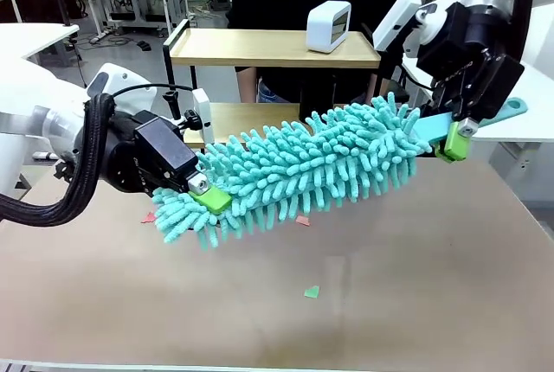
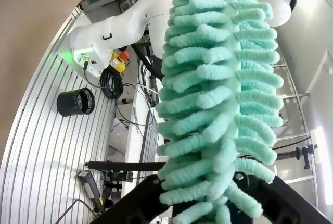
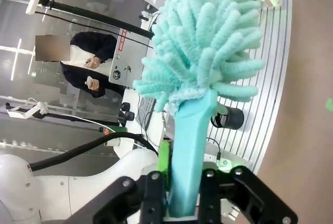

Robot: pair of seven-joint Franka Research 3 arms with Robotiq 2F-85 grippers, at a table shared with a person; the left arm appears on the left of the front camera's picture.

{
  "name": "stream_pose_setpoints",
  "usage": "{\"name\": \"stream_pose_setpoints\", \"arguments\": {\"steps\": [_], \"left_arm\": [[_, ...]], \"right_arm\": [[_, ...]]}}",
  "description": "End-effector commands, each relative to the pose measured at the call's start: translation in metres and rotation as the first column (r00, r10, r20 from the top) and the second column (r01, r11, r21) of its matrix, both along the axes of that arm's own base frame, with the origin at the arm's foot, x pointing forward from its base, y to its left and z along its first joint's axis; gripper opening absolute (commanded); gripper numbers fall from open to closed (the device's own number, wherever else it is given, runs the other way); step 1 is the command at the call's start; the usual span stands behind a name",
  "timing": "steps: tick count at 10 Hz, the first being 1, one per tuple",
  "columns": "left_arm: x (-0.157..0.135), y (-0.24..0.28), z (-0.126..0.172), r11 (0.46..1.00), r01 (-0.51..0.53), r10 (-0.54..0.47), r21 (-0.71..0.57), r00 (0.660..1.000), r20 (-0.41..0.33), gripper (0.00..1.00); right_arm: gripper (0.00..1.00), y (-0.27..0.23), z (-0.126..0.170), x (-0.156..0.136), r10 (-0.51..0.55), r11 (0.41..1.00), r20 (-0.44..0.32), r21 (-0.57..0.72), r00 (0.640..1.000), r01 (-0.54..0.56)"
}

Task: Clean the shelf.
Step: Hand the Duster back to the human.

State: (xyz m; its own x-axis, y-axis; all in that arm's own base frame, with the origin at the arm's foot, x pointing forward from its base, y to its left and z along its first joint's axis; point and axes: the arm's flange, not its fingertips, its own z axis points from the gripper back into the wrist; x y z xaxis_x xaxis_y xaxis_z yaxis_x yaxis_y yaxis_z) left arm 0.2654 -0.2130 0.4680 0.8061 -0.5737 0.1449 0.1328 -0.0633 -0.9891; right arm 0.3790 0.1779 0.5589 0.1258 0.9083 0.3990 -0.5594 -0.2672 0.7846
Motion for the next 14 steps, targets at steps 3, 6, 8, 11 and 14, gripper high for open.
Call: {"name": "stream_pose_setpoints", "arguments": {"steps": [3, 6, 8, 11, 14], "left_arm": [[-0.001, 0.006, 0.003, 1.000, 0.014, -0.014, -0.016, 1.000, 0.026, 0.00], [0.004, 0.026, 0.011, 0.999, 0.001, 0.001, -0.035, 0.998, 0.061, 0.00], [0.015, 0.073, 0.026, 0.996, -0.034, 0.041, -0.082, 0.996, 0.082, 0.00], [0.020, 0.200, 0.073, 0.928, -0.257, 0.309, -0.270, 0.936, 0.172, 0.00], [0.034, 0.309, 0.076, 0.665, -0.687, 0.745, -0.295, 0.640, 0.189, 0.00]], "right_arm": [[0.72, -0.018, 0.017, 0.006, 0.037, 0.999, -0.020, -0.006, 0.999, -0.037], [1.00, -0.039, 0.021, 0.002, -0.011, 0.999, -0.020, 0.035, 1.000, 0.012], [1.00, -0.085, 0.032, -0.005, -0.157, 0.982, -0.030, 0.106, 0.987, 0.159], [1.00, -0.176, 0.025, -0.022, -0.436, 0.863, -0.093, 0.240, 0.895, 0.445], [1.00, -0.232, -0.008, -0.051, -0.712, 0.592, -0.297, 0.232, 0.636, 0.772]]}}
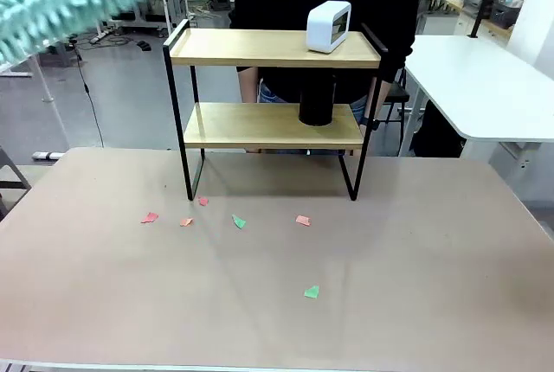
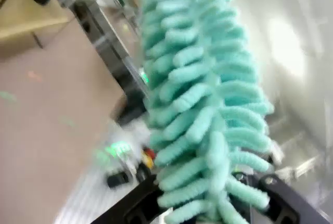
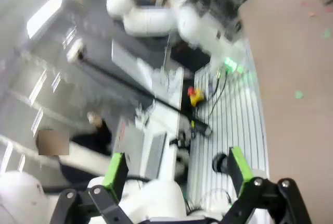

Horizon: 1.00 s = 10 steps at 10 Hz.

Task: Clean the shelf.
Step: Hand the Duster back to the human.

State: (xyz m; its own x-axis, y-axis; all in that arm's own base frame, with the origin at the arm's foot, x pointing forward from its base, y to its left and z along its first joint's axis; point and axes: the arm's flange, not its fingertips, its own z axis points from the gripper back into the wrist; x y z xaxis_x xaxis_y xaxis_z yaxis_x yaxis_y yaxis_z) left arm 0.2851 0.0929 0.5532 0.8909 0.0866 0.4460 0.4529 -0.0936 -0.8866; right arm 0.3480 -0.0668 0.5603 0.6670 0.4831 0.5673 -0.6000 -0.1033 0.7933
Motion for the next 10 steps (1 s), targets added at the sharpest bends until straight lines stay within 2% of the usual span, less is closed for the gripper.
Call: {"name": "stream_pose_setpoints", "arguments": {"steps": [1, 2, 3, 5, 6, 7, 8, 9, 10], "left_arm": [[0.022, 0.020, -0.017, 0.954, -0.300, 0.300, 0.025, 0.954, -0.020, 0.00], [0.033, 0.031, -0.025, 0.911, -0.409, 0.411, 0.048, 0.910, -0.049, 0.00], [0.047, 0.036, -0.038, 0.879, -0.470, 0.476, 0.083, 0.875, -0.090, 0.00], [0.069, 0.030, -0.063, 0.810, -0.562, 0.583, 0.167, 0.803, -0.123, 0.00], [0.078, 0.028, -0.074, 0.799, -0.570, 0.598, 0.194, 0.787, -0.150, 0.00], [0.086, 0.021, -0.086, 0.755, -0.604, 0.647, 0.254, 0.750, -0.139, 0.00], [0.092, 0.016, -0.095, 0.761, -0.592, 0.641, 0.266, 0.749, -0.169, 0.00], [0.097, 0.013, -0.099, 0.755, -0.591, 0.651, 0.285, 0.729, -0.212, 0.00], [0.087, 0.022, -0.095, 0.765, -0.579, 0.632, 0.280, 0.759, -0.158, 0.00]], "right_arm": [[1.00, 0.001, -0.019, -0.026, -0.340, 0.930, -0.184, 0.079, 0.922, 0.358], [1.00, -0.006, -0.027, -0.029, -0.421, 0.886, -0.271, 0.082, 0.866, 0.456], [1.00, -0.015, -0.018, -0.006, -0.142, 0.989, -0.086, 0.025, 0.986, 0.145], [1.00, -0.015, -0.018, -0.006, -0.142, 0.989, -0.086, 0.025, 0.986, 0.145], [1.00, -0.015, -0.018, -0.006, -0.142, 0.989, -0.086, 0.025, 0.986, 0.145], [1.00, -0.015, -0.018, -0.006, -0.142, 0.989, -0.086, 0.025, 0.986, 0.145], [1.00, -0.015, -0.018, -0.006, -0.142, 0.989, -0.086, 0.025, 0.986, 0.145], [1.00, -0.015, -0.018, -0.006, -0.142, 0.989, -0.086, 0.025, 0.986, 0.145], [1.00, -0.015, -0.018, -0.006, -0.142, 0.989, -0.086, 0.025, 0.986, 0.145]]}}
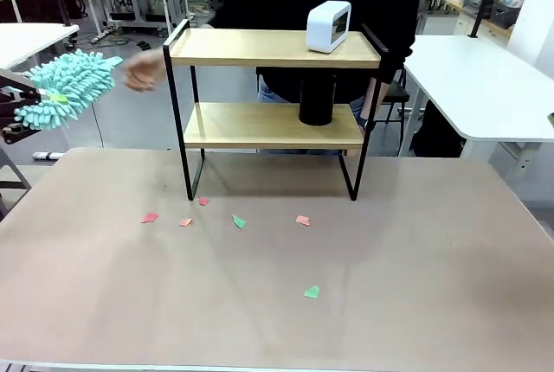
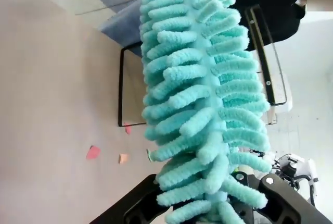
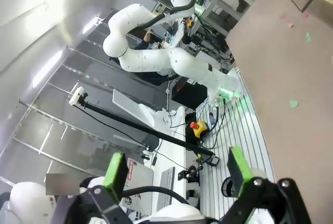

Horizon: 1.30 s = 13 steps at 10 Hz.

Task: Clean the shelf.
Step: Hand the Duster back to the human.

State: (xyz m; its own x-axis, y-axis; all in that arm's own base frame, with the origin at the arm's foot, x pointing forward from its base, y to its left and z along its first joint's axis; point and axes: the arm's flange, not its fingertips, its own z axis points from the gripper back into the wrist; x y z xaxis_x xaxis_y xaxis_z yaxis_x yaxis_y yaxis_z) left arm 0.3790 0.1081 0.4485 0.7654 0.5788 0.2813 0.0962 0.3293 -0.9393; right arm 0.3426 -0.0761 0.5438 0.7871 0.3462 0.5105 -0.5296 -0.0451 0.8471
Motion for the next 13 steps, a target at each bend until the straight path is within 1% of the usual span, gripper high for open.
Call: {"name": "stream_pose_setpoints", "arguments": {"steps": [1, 13], "left_arm": [[-0.0067, 0.0070, 0.0098, 1.000, 0.007, -0.007, -0.007, 0.999, 0.038, 0.00], [-0.0067, 0.0070, 0.0098, 1.000, 0.007, -0.007, -0.007, 0.999, 0.038, 0.00]], "right_arm": [[1.00, -0.0062, -0.0011, -0.0004, 0.015, 1.000, 0.016, -0.008, 1.000, -0.015], [1.00, -0.0062, -0.0011, -0.0004, 0.015, 1.000, 0.016, -0.008, 1.000, -0.015]]}}
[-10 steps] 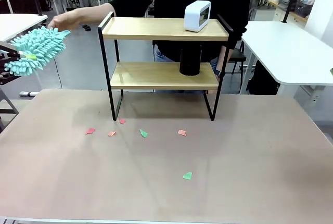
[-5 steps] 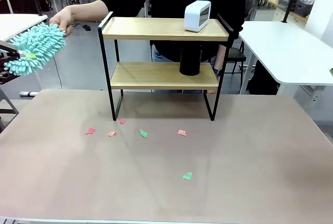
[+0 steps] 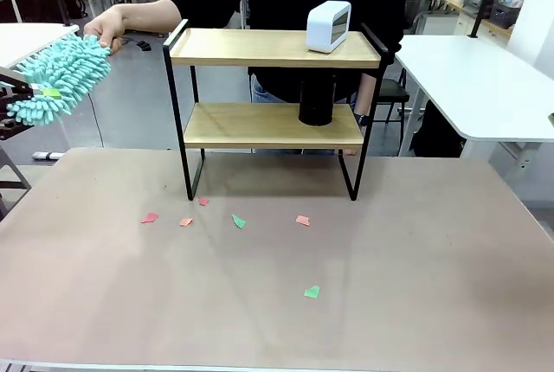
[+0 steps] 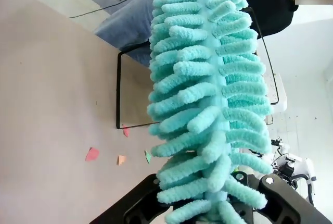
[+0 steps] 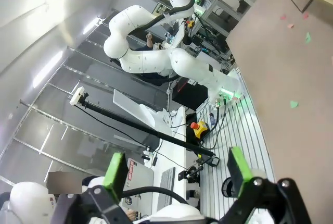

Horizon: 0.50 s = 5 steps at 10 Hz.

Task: Clean the shelf.
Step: Hand the Duster back to the human.

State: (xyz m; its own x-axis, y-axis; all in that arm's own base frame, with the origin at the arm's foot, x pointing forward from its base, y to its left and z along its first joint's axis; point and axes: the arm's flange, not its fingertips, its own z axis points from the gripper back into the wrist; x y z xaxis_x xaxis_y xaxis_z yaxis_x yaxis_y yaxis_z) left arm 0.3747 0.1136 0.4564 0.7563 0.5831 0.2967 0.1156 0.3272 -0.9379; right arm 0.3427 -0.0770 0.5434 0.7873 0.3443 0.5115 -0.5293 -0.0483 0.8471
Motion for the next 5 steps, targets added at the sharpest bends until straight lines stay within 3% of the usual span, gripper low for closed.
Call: {"name": "stream_pose_setpoints", "arguments": {"steps": [1, 2, 3, 4, 5], "left_arm": [[-0.0025, 0.0016, 0.0018, 1.000, 0.012, -0.012, -0.004, 1.000, 0.016, 0.00], [-0.0025, 0.0016, 0.0018, 1.000, 0.012, -0.012, -0.004, 1.000, 0.016, 0.00], [0.0000, 0.0000, 0.0000, 1.000, 0.000, 0.000, 0.000, 1.000, 0.000, 0.66], [-0.0012, 0.0030, 0.0068, 0.998, -0.036, 0.031, 0.060, 0.996, 0.078, 0.74], [-0.0024, 0.0026, 0.0062, 0.998, -0.016, 0.011, 0.064, 0.997, 0.076, 1.00]], "right_arm": [[1.00, -0.0053, -0.0007, -0.0005, 0.015, 1.000, 0.016, -0.012, 1.000, -0.015], [1.00, -0.0053, -0.0007, -0.0005, 0.015, 1.000, 0.016, -0.012, 1.000, -0.015], [1.00, -0.0053, -0.0007, -0.0005, 0.015, 1.000, 0.016, -0.012, 1.000, -0.015], [1.00, -0.0053, -0.0007, -0.0005, 0.015, 1.000, 0.016, -0.012, 1.000, -0.015], [1.00, -0.0053, -0.0007, -0.0005, 0.015, 1.000, 0.016, -0.012, 1.000, -0.015]]}}
